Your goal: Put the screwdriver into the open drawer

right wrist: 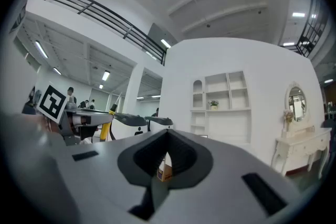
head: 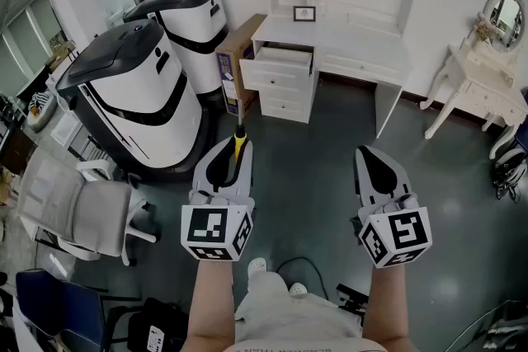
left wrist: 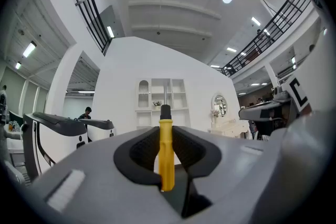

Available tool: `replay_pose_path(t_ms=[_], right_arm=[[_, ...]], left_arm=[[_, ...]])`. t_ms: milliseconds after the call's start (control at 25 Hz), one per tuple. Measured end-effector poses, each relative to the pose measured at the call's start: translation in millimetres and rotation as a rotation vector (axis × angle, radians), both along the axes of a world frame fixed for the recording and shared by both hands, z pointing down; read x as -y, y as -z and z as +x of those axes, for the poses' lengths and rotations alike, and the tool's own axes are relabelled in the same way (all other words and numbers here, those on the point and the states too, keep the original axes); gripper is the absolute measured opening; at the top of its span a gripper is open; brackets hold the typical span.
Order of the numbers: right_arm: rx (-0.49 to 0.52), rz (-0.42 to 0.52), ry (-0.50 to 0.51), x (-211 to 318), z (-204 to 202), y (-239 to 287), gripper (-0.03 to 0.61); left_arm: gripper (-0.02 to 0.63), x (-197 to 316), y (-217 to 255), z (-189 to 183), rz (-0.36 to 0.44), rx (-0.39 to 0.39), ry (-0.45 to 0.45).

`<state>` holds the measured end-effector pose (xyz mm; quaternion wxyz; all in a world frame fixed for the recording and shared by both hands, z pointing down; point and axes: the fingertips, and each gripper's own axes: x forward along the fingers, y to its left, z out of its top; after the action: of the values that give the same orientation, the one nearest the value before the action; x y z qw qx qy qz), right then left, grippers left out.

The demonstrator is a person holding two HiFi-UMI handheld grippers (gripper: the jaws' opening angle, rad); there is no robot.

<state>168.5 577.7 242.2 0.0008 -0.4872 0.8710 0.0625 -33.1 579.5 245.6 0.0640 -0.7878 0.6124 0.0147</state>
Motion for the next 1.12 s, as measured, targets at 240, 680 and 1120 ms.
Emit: replay_pose_path(t_ms=[240, 680, 1120], right_arm=[[-0.012, 0.025, -0.007, 3, 7, 12, 0.005], [0.015, 0.009, -0.017, 83, -21, 10, 0.005], [-0.028, -0.008, -0.039, 215, -75, 10, 0.005]], left_arm=[[0.081, 4, 6, 6, 0.023, -0.021, -0.005], [0.081, 91, 1, -37, 0.025, -0.046, -0.007], [0.081, 234, 4, -89, 0.014, -0.063, -0.023]])
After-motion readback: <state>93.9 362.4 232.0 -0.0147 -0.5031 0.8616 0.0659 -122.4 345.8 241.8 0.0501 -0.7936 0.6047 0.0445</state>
